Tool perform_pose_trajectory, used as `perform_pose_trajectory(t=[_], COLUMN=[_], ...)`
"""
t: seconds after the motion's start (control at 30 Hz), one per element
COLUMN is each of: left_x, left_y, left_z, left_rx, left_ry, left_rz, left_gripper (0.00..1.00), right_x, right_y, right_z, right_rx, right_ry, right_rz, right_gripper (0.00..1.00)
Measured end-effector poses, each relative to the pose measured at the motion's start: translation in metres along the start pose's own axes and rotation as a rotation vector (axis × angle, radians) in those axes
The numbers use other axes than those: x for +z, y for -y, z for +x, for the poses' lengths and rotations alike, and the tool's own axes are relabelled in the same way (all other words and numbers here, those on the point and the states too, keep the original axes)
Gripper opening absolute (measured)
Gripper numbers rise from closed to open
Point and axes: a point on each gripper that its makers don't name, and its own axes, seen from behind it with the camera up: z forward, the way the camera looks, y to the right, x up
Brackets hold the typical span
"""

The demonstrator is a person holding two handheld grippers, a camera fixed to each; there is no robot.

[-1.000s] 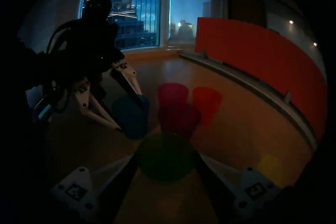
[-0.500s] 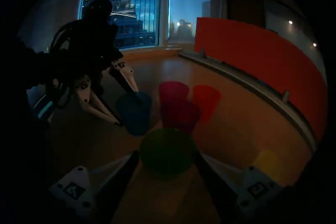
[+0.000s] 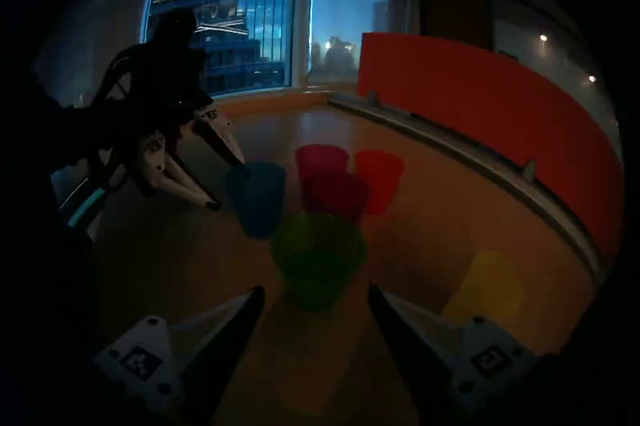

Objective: Pour water

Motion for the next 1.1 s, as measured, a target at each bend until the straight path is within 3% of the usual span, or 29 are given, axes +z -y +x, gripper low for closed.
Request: perform_pose_trajectory(t=[0.57,0.9,1.1], left_x=[-0.034,-0.057,-0.074], left_y=[0.001,0.023,0.035], left_z=[0.006,0.02,0.027], left_rx=[-0.068,-0.142,-0.169], left_ry=[-0.098,-0.211,-0.266], left_rz=[0.109,0.252,0.334], left_gripper=[0.89,0.89,0.89], right_x=[-0.041,-0.067,-0.083], right_y=[-0.009,-0.025,-0.044], right_z=[-0.003,0.002,0.012], right_rx=[0.037,0.091,0.144], right_ry=[-0.058,-0.125,-0.196], right_rz=[-0.104,-0.209,-0.309], right_gripper=[0.99,1.0,1.0])
